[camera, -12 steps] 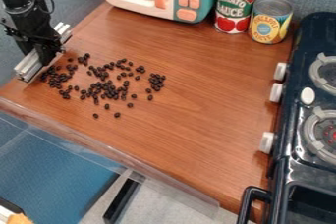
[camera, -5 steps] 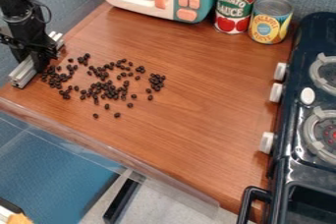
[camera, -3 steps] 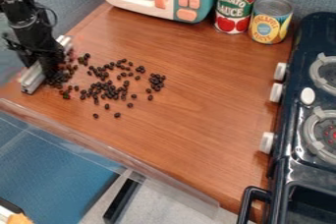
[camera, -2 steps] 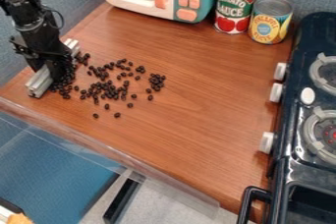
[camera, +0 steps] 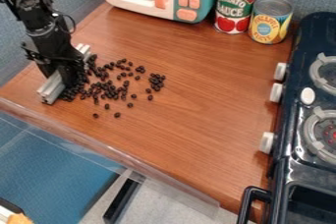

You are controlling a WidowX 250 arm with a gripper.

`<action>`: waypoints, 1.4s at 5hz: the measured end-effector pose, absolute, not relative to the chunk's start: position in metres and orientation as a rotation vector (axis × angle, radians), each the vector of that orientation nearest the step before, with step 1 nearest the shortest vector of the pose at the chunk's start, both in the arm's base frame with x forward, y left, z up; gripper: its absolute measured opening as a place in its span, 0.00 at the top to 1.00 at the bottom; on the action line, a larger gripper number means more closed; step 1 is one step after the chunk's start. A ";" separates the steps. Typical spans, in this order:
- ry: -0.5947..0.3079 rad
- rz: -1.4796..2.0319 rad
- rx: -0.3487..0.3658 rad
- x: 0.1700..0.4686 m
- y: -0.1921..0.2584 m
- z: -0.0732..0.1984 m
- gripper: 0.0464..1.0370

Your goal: Sweep into pile

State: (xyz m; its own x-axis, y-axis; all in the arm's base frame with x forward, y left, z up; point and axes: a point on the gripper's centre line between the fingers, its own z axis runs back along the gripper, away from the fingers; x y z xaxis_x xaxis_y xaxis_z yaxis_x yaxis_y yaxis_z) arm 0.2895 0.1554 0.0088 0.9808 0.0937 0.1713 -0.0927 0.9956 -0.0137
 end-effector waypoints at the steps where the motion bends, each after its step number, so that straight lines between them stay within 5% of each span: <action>1: -0.171 0.094 -0.022 0.287 0.142 0.008 0.66; 7: -0.143 0.172 -0.124 0.268 0.078 0.007 0.66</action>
